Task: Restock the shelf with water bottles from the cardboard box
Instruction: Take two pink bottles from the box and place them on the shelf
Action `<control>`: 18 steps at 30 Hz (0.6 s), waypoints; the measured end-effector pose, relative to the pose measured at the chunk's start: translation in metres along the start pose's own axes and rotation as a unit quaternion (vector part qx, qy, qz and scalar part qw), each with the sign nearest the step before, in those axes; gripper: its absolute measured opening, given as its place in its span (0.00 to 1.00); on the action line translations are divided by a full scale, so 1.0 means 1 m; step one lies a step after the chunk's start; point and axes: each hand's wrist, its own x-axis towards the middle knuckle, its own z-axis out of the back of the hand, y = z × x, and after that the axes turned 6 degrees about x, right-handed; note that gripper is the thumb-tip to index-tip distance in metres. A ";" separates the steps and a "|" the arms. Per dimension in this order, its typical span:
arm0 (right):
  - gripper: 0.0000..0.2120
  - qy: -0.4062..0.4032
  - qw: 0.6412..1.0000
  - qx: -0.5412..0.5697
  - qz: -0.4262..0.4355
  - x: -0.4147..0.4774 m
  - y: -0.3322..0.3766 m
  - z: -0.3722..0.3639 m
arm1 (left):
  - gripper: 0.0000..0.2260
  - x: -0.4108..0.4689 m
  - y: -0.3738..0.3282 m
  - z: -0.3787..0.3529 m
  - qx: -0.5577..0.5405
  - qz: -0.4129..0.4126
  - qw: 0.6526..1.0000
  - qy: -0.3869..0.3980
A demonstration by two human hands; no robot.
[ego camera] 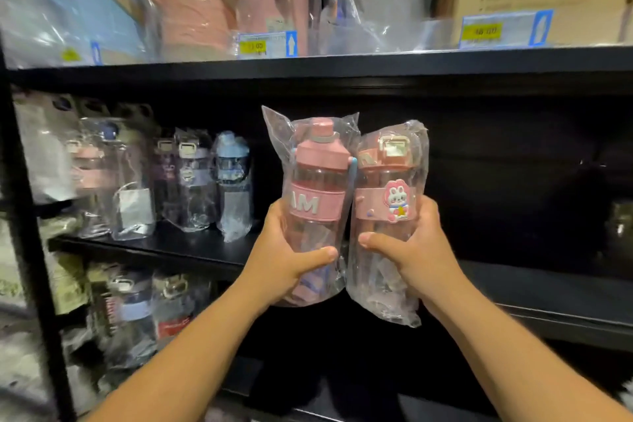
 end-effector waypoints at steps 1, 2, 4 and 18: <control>0.41 0.007 1.000 0.009 0.003 0.006 -0.002 -0.007 | 0.38 0.006 0.002 0.003 0.000 0.000 1.000 -0.007; 0.40 0.012 1.000 0.017 0.008 0.011 -0.004 -0.015 | 0.38 0.011 0.005 0.005 0.001 0.000 1.000 -0.013; 0.40 0.018 1.000 0.020 0.016 0.019 -0.011 -0.029 | 0.39 0.021 0.012 0.009 0.003 -0.003 1.000 -0.020; 0.45 0.004 1.000 -0.028 -0.011 0.056 -0.063 -0.071 | 0.43 0.073 0.076 0.033 0.059 0.032 0.998 0.004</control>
